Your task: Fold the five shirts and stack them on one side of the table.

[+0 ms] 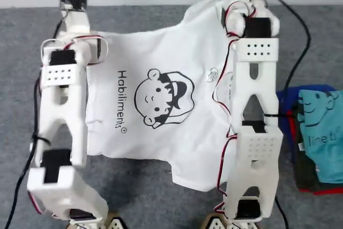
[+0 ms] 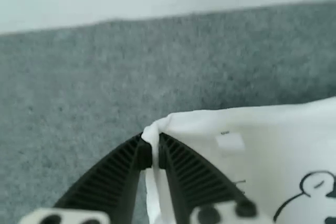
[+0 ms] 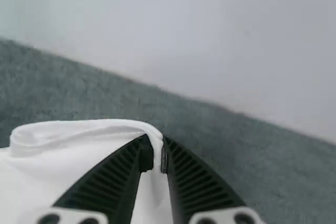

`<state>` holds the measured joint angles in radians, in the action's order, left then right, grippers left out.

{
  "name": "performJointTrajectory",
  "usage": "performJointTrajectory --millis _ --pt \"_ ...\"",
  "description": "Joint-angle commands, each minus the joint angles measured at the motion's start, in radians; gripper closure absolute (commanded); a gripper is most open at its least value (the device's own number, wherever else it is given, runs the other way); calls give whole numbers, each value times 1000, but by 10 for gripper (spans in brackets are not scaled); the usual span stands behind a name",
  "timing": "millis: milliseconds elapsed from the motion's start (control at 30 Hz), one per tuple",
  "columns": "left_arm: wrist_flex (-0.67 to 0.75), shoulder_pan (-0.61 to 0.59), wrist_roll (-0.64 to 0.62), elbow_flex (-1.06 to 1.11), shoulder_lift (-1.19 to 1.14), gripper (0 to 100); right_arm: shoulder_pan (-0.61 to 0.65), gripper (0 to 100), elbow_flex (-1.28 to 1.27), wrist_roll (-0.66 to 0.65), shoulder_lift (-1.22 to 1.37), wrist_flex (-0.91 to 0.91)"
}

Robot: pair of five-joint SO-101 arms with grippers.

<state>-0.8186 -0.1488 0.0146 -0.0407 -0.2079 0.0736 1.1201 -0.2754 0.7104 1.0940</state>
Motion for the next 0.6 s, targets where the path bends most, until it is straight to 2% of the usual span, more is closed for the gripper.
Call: performJointTrajectory --millis 0,433,567 --pt "-26 -9 21 -48 -34 985 8 989 21 -34 1 61" --pt "-336 -23 135 -50 -41 985 62 989 18 -63 -143 700" --pt "-391 -52 135 -50 -28 985 53 989 -81 -84 -280 705"
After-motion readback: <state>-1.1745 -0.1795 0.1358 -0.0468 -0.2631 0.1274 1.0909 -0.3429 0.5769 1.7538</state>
